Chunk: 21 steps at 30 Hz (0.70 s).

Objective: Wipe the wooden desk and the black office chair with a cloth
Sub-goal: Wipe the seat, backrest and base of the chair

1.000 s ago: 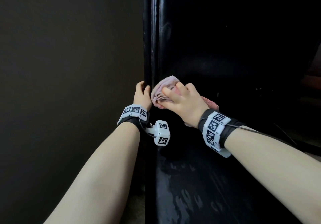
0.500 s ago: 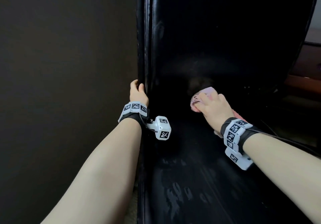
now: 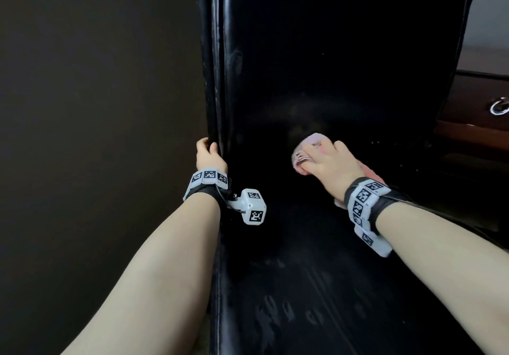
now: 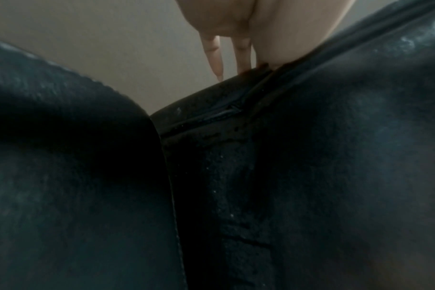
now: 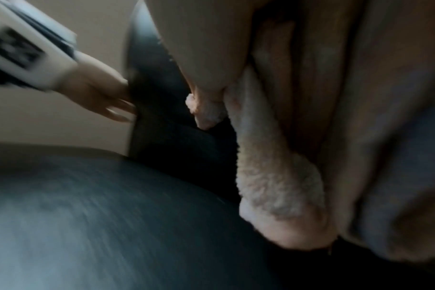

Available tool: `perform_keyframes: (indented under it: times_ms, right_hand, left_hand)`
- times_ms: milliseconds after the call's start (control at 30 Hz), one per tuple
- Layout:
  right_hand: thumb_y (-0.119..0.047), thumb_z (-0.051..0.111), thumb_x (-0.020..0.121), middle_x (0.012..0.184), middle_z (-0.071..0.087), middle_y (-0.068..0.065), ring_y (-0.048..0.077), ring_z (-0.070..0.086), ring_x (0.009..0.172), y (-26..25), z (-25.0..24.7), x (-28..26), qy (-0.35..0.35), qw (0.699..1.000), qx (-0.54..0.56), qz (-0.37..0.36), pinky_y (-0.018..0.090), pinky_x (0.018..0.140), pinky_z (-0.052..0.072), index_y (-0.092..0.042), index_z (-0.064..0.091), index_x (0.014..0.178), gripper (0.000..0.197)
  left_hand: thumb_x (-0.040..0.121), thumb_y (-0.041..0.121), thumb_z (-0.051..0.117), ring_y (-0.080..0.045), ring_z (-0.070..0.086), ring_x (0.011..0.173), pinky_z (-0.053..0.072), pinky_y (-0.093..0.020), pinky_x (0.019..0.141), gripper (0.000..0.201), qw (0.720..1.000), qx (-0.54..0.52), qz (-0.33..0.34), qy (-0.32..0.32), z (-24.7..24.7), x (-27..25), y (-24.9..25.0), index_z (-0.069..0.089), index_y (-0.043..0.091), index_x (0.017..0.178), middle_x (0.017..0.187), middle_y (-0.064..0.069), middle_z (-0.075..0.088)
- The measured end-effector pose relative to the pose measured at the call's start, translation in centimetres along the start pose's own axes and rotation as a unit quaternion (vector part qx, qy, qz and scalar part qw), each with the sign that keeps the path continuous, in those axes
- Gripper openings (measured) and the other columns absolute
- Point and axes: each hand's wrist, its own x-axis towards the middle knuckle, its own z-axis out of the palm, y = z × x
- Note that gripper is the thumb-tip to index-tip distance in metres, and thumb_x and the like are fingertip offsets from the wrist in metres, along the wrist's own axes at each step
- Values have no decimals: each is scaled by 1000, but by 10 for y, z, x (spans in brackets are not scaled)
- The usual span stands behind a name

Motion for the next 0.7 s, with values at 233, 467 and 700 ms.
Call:
perform_keyframes:
  times_ms: [233, 467, 700]
  right_hand:
    - [-16, 51, 88, 134, 39, 1, 28, 35, 120, 21, 19, -41, -126, 963, 24, 236, 37, 89, 34, -28, 59, 114, 29]
    - [-4, 69, 67, 113, 54, 12, 35, 45, 87, 19, 17, -66, 58, 949, 125, 283, 45, 74, 44, -23, 68, 105, 43]
    - [-5, 53, 86, 134, 31, 19, 33, 36, 119, 41, 15, -76, 281, 735, 359, 501, 23, 99, 28, -18, 54, 125, 42]
  left_hand:
    - [91, -4, 37, -22, 53, 114, 33, -19, 82, 48, 984, -61, -88, 145, 11, -32, 31, 43, 15, 135, 138, -4, 45]
    - [64, -13, 40, -20, -5, 146, -4, -27, 118, 97, 982, 5, 133, 135, 44, -79, 77, -1, 4, 150, 159, -9, -5]
    - [67, 0, 51, -33, -7, 145, -14, -41, 116, 98, 807, 303, 506, -28, 87, -110, 62, 7, 19, 152, 159, -9, -3]
